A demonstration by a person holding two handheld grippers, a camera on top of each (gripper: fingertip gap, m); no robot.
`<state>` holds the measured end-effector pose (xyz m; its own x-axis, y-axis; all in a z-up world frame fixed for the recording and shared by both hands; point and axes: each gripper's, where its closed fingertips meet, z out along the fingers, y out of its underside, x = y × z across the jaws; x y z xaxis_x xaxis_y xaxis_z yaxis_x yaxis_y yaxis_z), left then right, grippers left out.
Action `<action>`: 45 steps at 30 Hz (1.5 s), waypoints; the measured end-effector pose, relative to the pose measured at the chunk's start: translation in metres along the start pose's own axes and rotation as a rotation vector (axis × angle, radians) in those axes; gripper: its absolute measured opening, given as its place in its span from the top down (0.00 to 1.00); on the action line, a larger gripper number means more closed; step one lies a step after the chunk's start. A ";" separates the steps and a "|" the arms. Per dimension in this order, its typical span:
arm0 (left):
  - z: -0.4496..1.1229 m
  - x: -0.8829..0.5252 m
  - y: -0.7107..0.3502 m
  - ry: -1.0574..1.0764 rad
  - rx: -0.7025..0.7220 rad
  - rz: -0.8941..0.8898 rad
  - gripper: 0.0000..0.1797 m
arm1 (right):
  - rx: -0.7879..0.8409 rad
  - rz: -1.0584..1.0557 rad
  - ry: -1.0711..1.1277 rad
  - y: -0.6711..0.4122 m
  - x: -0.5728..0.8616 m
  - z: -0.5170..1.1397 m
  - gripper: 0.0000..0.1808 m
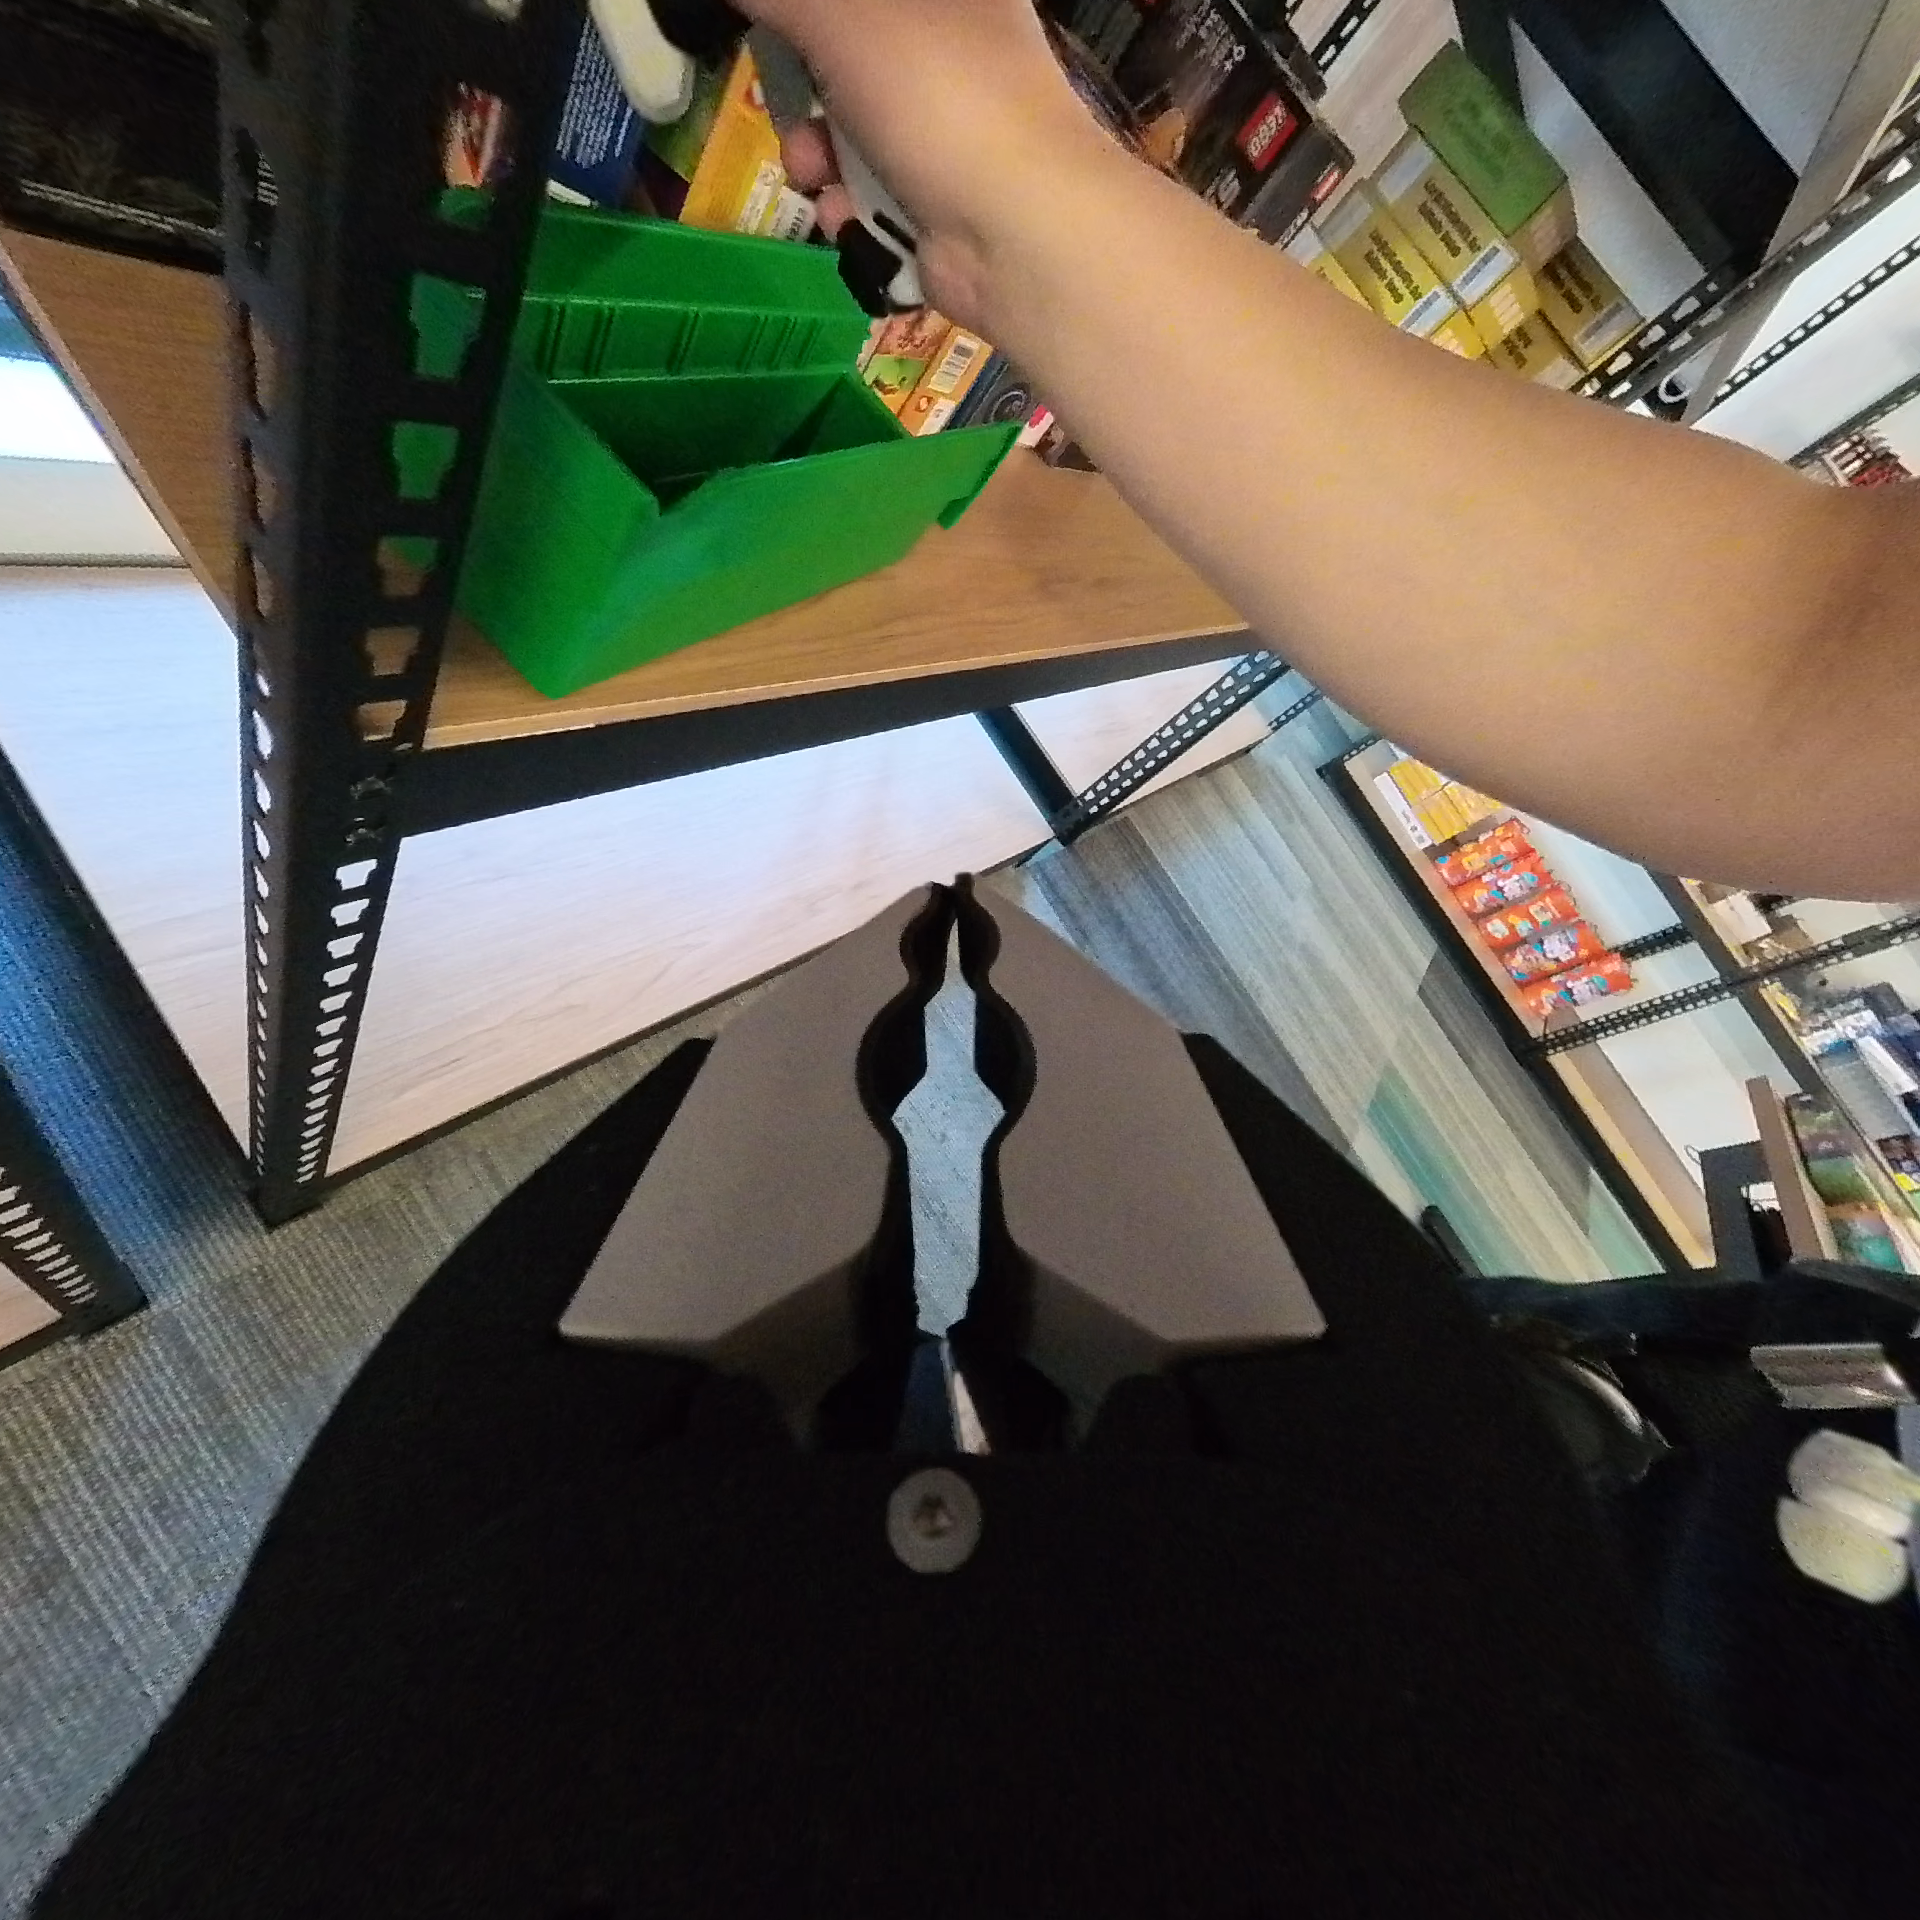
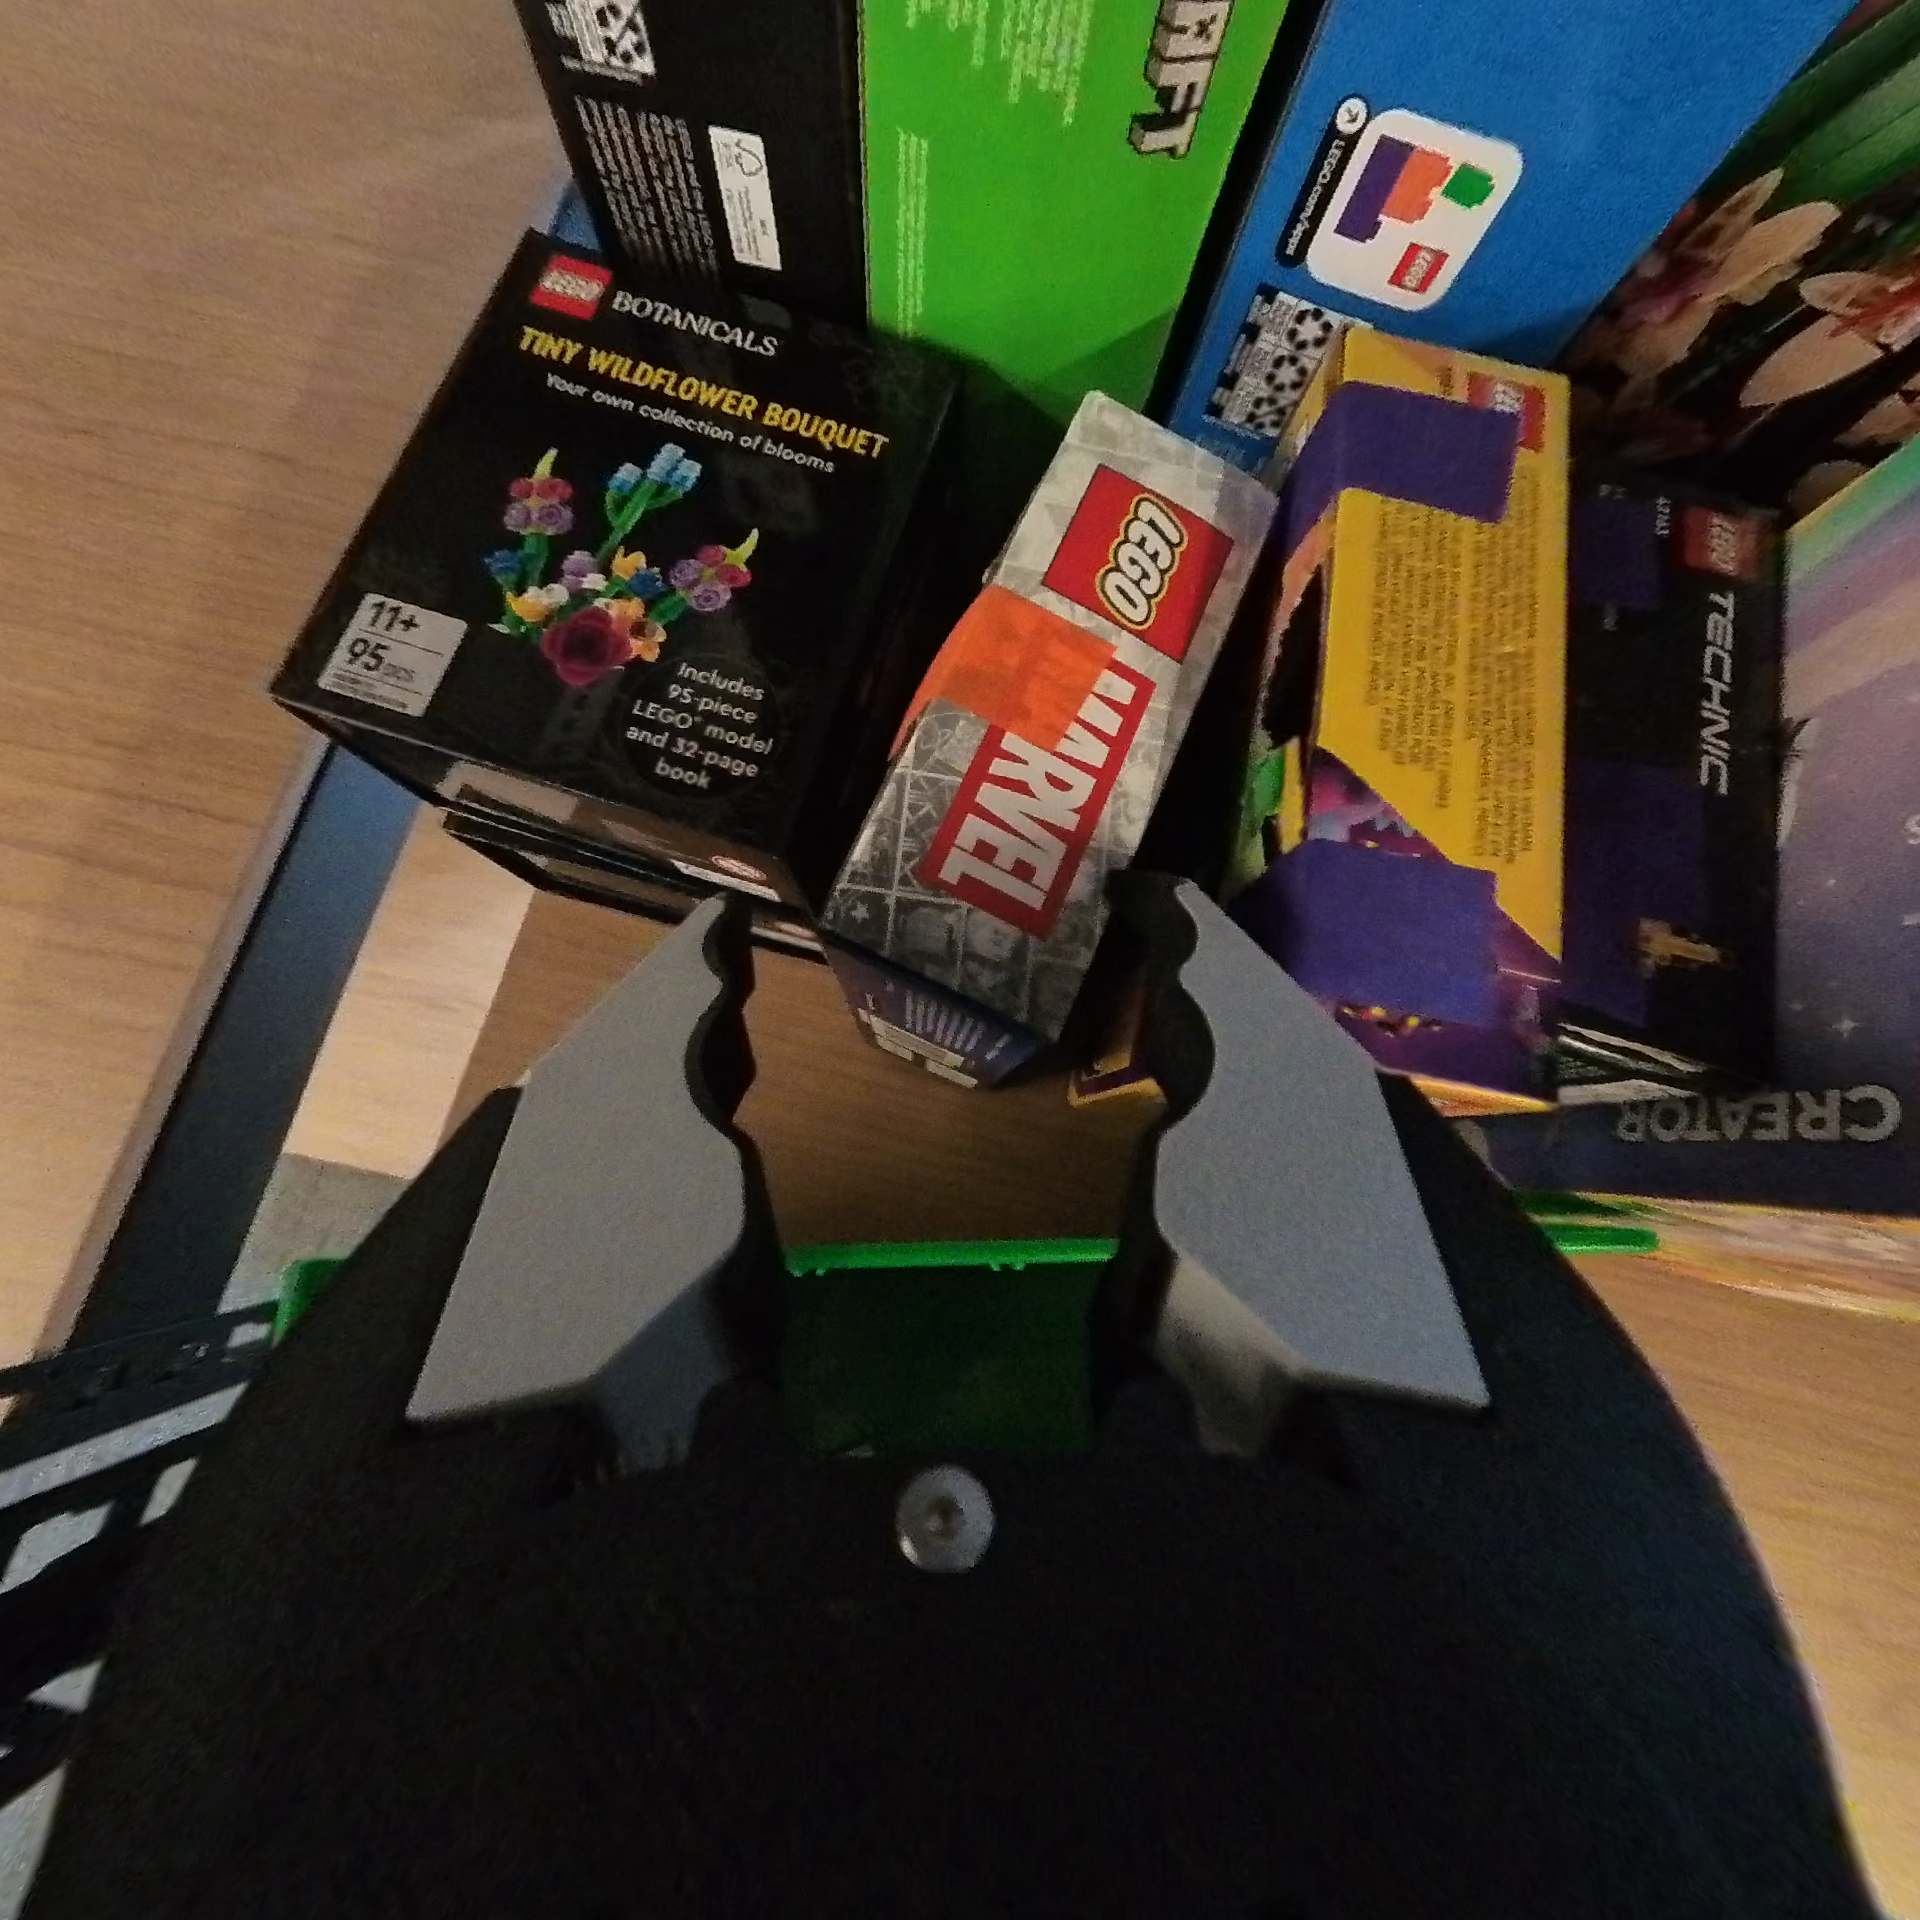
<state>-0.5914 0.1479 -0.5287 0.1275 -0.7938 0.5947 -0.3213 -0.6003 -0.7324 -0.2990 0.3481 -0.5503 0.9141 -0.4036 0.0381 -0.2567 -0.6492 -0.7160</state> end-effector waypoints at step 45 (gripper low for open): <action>0.001 0.040 0.016 0.123 -0.136 -0.050 1.00 | 0.194 0.294 -0.057 -0.003 0.005 0.000 0.69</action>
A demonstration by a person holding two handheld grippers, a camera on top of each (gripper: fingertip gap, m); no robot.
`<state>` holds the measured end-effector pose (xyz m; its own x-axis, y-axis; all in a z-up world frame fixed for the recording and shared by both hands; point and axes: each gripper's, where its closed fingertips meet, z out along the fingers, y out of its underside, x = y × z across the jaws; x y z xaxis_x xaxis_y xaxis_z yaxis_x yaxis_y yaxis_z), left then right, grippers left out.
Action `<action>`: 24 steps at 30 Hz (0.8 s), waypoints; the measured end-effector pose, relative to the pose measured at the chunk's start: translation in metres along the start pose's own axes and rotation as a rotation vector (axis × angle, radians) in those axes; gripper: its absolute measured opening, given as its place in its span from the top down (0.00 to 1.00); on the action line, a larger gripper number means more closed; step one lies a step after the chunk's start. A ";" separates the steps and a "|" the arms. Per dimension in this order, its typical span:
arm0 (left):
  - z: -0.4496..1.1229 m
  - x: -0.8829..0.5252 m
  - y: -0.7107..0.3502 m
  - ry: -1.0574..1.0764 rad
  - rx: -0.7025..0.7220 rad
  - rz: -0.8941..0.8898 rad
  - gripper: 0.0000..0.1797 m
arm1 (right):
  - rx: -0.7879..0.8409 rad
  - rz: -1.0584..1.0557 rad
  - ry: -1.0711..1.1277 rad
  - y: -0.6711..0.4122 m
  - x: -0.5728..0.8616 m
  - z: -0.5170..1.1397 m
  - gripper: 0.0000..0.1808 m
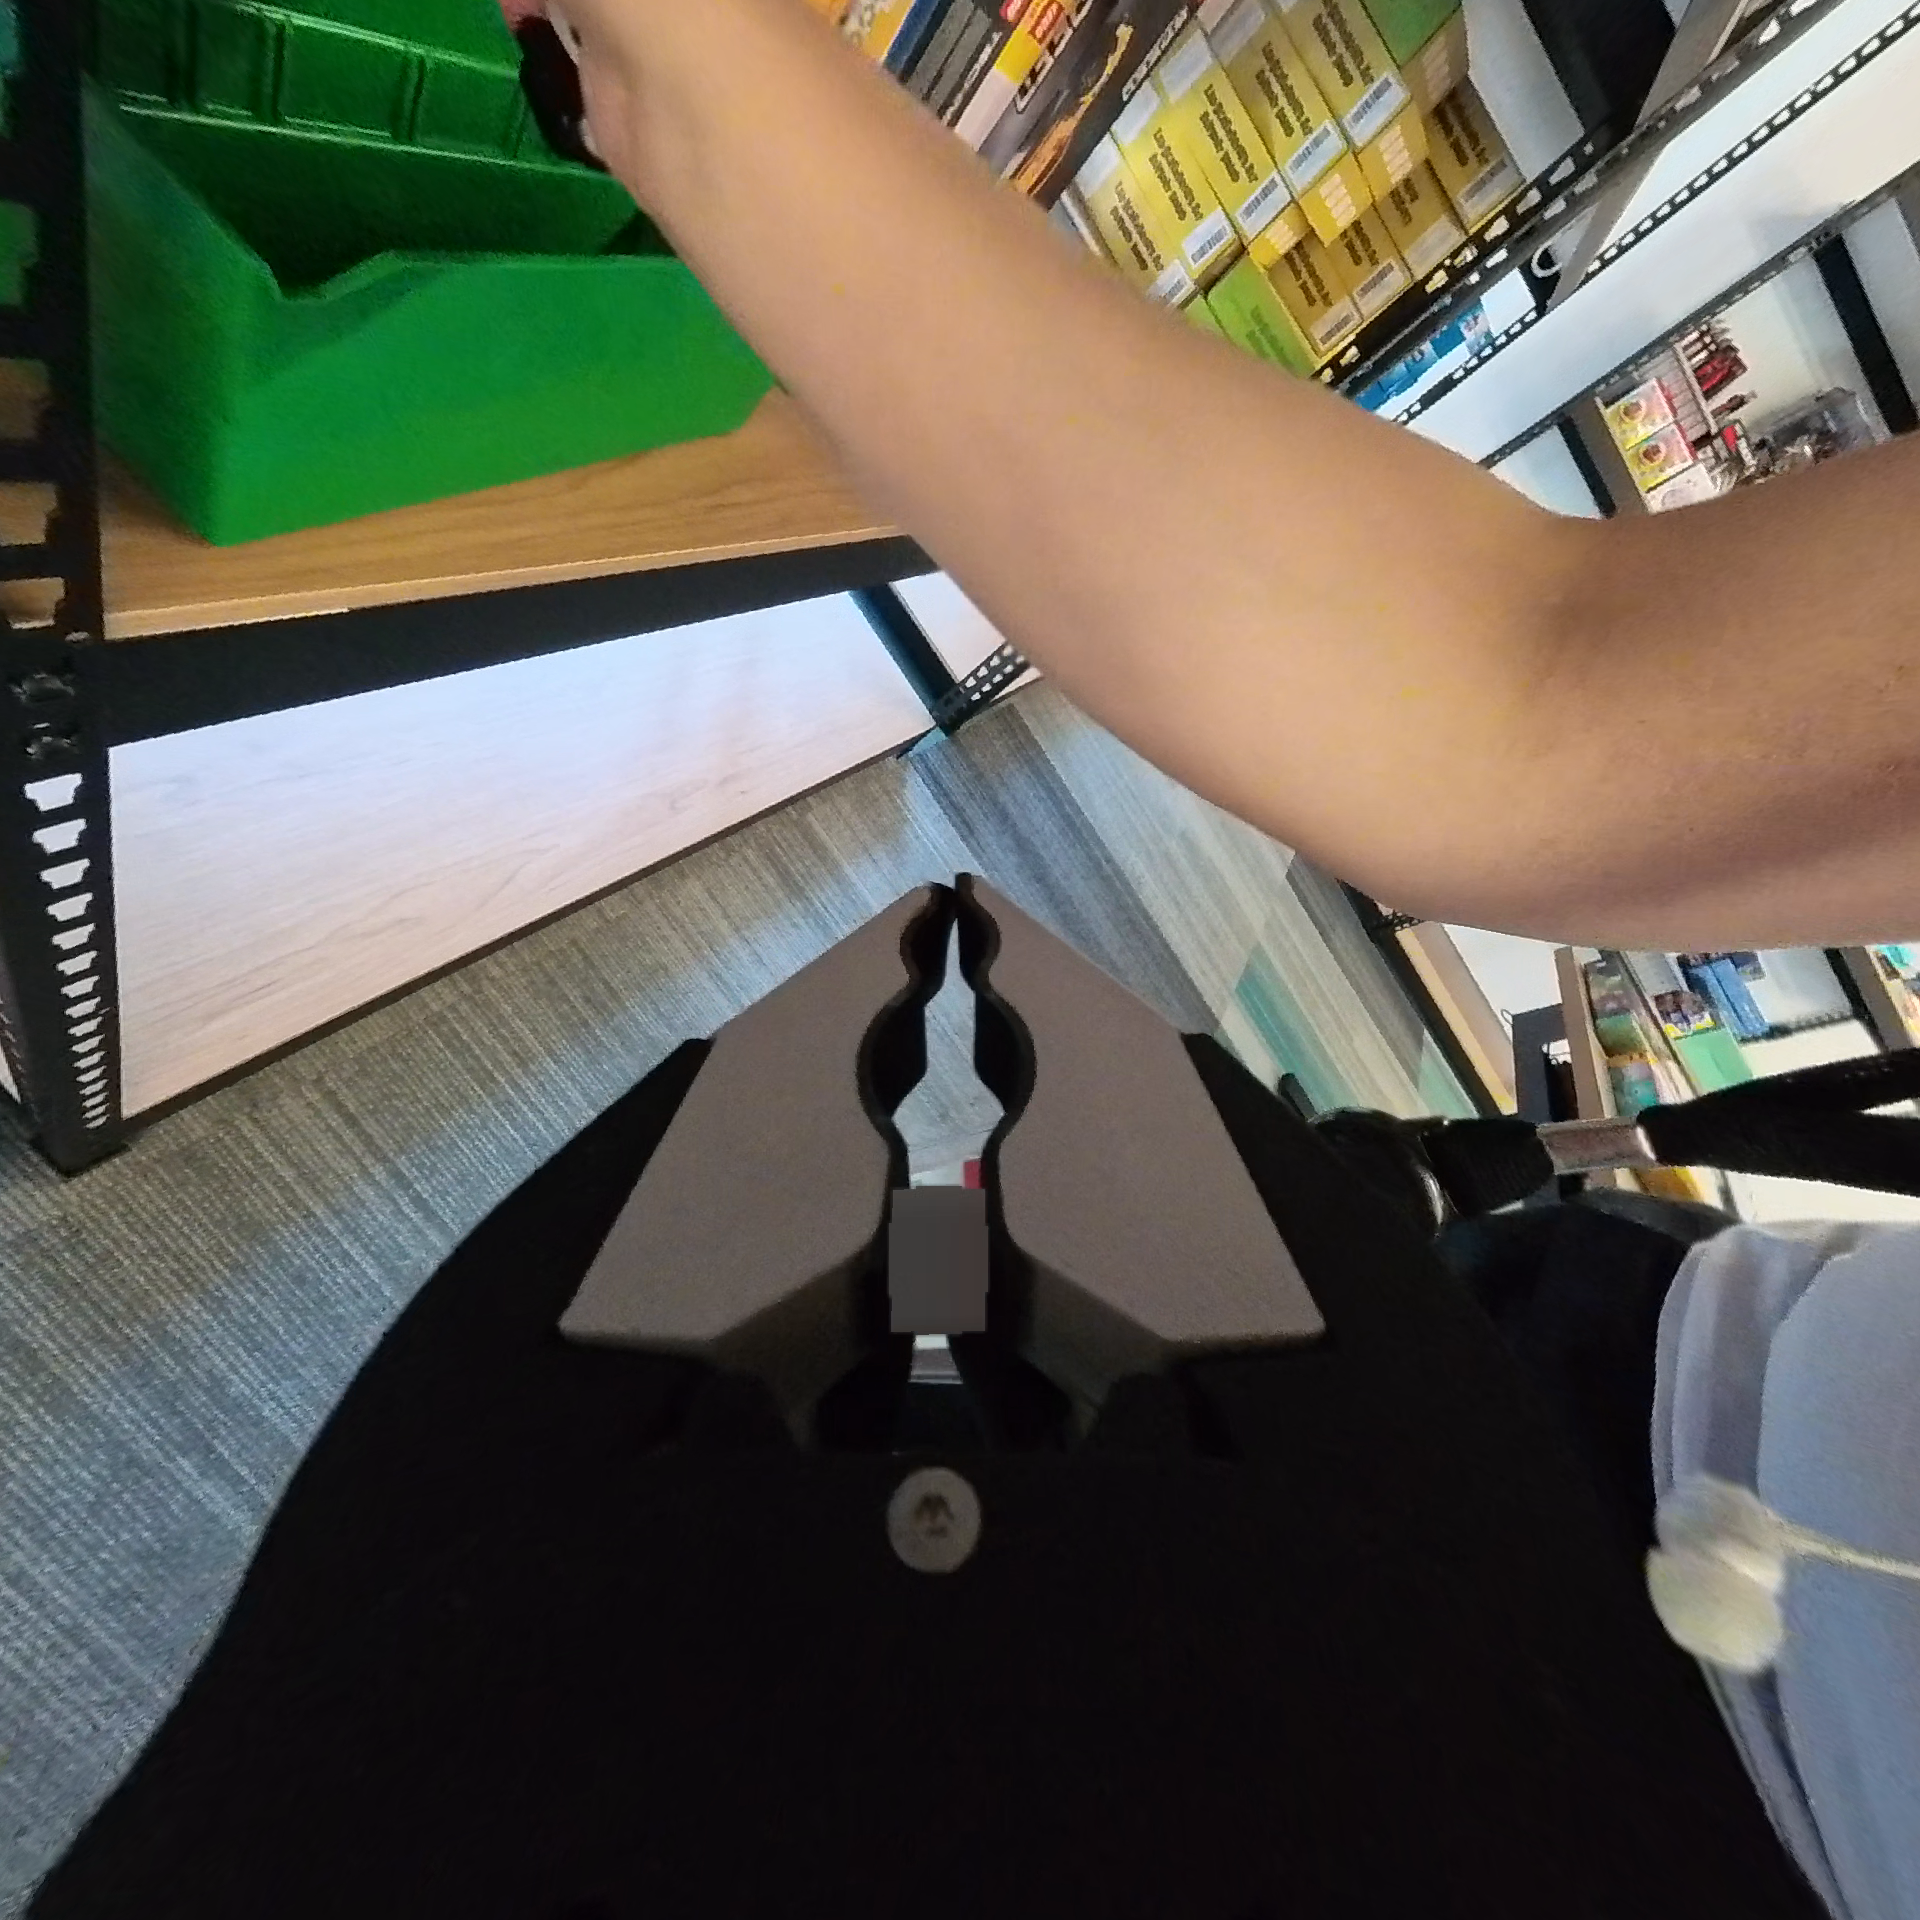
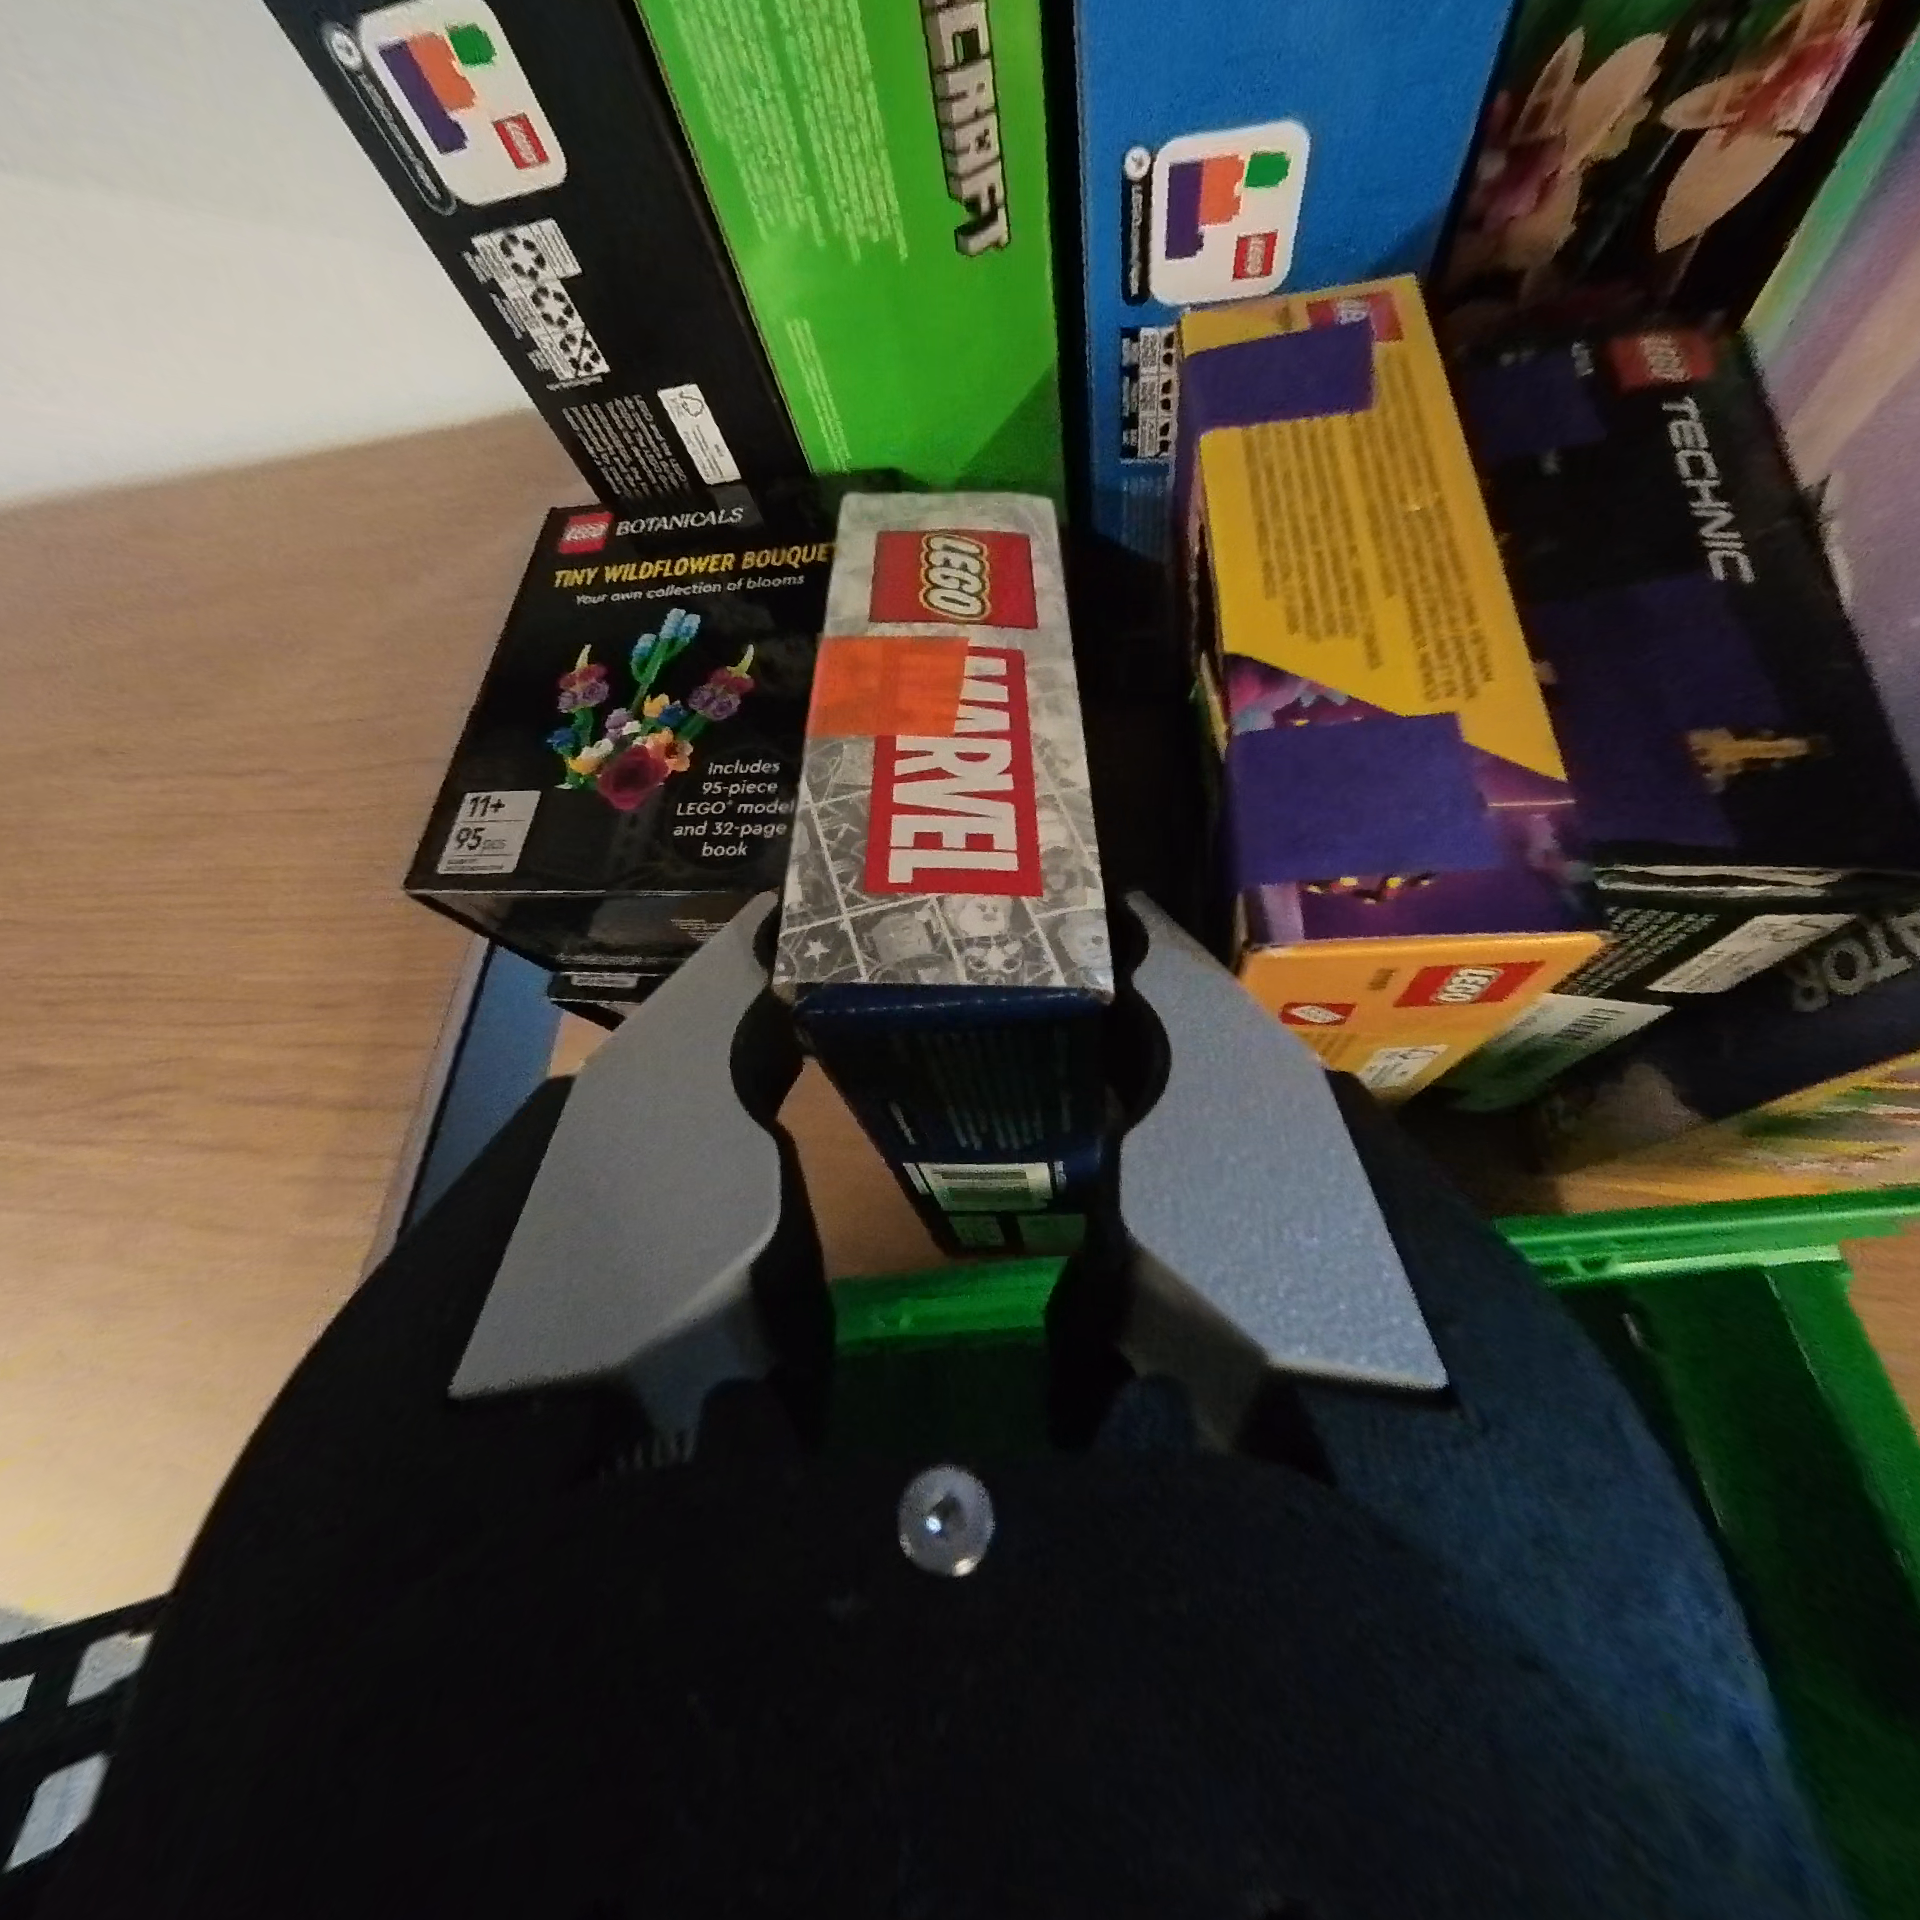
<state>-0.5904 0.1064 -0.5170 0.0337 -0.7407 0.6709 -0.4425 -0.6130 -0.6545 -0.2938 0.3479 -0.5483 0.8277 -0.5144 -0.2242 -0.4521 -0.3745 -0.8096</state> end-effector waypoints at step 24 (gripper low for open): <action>0.007 0.018 -0.014 0.052 0.017 0.055 1.00 | 0.106 0.465 -0.504 -0.086 -0.001 -0.105 0.69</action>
<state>-0.5772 0.0998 -0.4981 -0.0373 -0.7585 0.6506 -0.4275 -0.5764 -0.6965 -0.2905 0.2995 -0.4212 0.6208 -0.1728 -0.7647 -0.7837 -0.1116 -0.6110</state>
